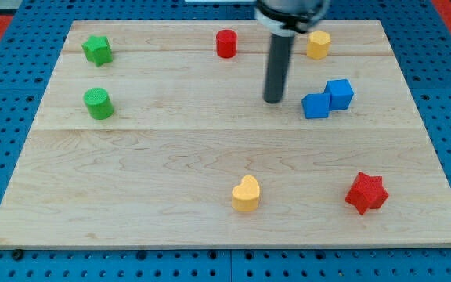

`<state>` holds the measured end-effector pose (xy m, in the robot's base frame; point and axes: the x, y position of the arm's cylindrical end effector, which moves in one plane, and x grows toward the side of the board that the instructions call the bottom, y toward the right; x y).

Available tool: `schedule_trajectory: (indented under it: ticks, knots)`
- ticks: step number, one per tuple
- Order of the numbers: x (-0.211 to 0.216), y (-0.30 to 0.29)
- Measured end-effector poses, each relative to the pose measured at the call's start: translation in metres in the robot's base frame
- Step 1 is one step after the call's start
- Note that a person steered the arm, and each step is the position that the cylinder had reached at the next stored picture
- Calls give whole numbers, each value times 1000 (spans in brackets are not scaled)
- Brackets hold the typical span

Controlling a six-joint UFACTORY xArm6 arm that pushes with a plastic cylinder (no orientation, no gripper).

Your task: Point at the yellow hexagon

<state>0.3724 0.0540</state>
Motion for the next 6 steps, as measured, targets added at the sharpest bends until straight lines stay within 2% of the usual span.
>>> schedule_trajectory:
  ticks: [1, 2, 3, 4, 5, 6]
  knots:
    - [-48, 22]
    - [-48, 86]
    - [-69, 140]
    - [-125, 162]
    - [-132, 70]
    - [-95, -31]
